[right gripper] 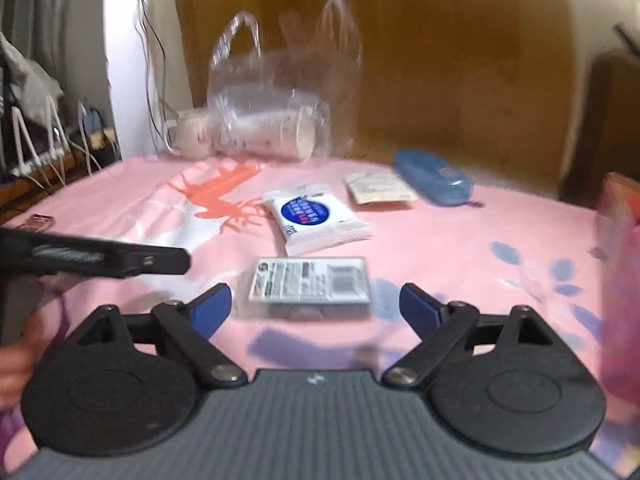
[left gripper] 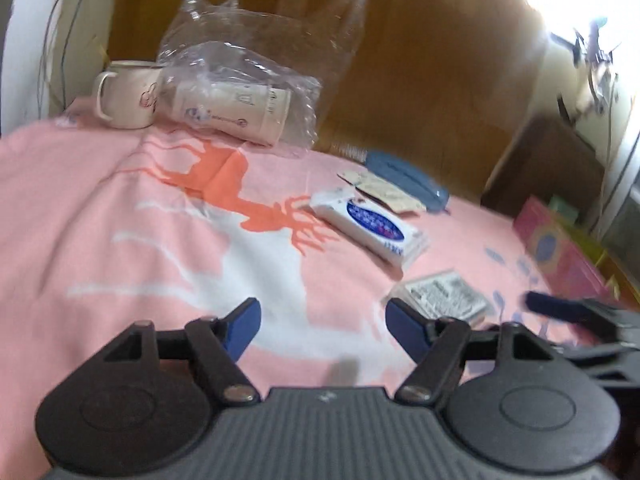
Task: Organize soft objects
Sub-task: 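Reach the left tool to the grey pen box and grasp it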
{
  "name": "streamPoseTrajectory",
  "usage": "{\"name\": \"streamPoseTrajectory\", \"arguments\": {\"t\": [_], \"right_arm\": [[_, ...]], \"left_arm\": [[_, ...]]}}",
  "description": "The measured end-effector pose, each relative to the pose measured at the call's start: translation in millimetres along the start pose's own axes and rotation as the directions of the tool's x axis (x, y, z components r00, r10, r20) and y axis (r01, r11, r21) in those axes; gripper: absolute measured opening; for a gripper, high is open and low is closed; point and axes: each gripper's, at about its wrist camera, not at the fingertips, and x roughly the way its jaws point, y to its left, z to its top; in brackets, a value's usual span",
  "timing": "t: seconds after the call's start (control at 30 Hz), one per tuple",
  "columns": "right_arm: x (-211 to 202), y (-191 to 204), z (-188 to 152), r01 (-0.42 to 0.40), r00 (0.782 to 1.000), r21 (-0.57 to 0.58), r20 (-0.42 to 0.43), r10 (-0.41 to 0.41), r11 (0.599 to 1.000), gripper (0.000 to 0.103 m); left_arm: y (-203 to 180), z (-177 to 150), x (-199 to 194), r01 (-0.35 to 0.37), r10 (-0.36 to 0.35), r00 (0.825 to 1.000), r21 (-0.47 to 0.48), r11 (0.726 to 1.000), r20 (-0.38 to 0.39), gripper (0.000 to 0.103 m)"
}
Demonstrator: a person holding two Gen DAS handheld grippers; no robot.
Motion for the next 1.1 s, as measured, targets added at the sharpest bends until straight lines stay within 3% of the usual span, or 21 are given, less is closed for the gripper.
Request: {"name": "streamPoseTrajectory", "arguments": {"t": [0.13,0.23,0.4,0.53,0.6,0.63,0.77,0.87,1.07,1.1], "right_arm": [[38.3,7.6,9.0,0.029,0.992,0.034,-0.121,-0.025,0.999,0.097],[35.9,8.1,3.1,0.012,0.995,0.024,-0.104,-0.009,1.0,0.092],[-2.4,11.9,-19.3,-0.079,0.992,-0.047,-0.101,0.074,0.996,0.091],[-52.2,0.7,-51.8,-0.232,0.969,-0.148,-0.115,0.216,0.961,0.091],[-71.1,-9.5,-63.4,-0.226,0.972,-0.152,-0.105,0.212,0.962,0.095],[-81.2,-15.3,-68.9,-0.171,0.984,-0.142,-0.083,0.16,0.975,0.098],[-113.4,-31.1,-85.1,0.014,1.0,-0.015,0.0,-0.014,1.0,0.098],[-132.8,-32.8,-96.6,-0.004,0.999,0.09,0.045,0.0,0.996,0.098],[-129.6,-18.2,-96.8,-0.004,1.0,0.076,0.027,0.002,0.997,0.091],[-125.4,-14.7,-96.6,0.011,1.0,0.058,0.019,-0.012,0.998,0.085]], "left_arm": [[-5.0,0.4,2.2,-0.021,0.021,1.0,0.018,1.0,0.011,0.073],[-7.2,-0.2,2.0,-0.009,0.009,1.0,0.02,1.0,0.012,0.074],[-8.6,-3.5,2.1,0.011,-0.011,1.0,0.032,0.999,-0.003,0.08],[-20.0,-5.3,4.5,0.106,-0.101,0.993,0.112,0.988,-0.054,0.08],[-32.6,-7.9,5.1,0.141,-0.129,0.988,0.166,0.976,-0.085,0.08],[-39.0,-9.6,5.2,0.163,-0.146,0.984,0.181,0.97,-0.102,0.08],[-65.0,-16.1,6.7,0.319,-0.291,0.935,0.121,0.94,-0.205,0.08],[-91.6,-21.5,9.5,0.405,-0.363,0.89,0.11,0.908,-0.278,0.079],[-135.7,-28.2,16.5,0.457,-0.387,0.86,0.165,0.874,-0.333,0.078],[-140.2,-29.2,19.9,0.456,-0.382,0.858,0.168,0.874,-0.345,0.072]]}}
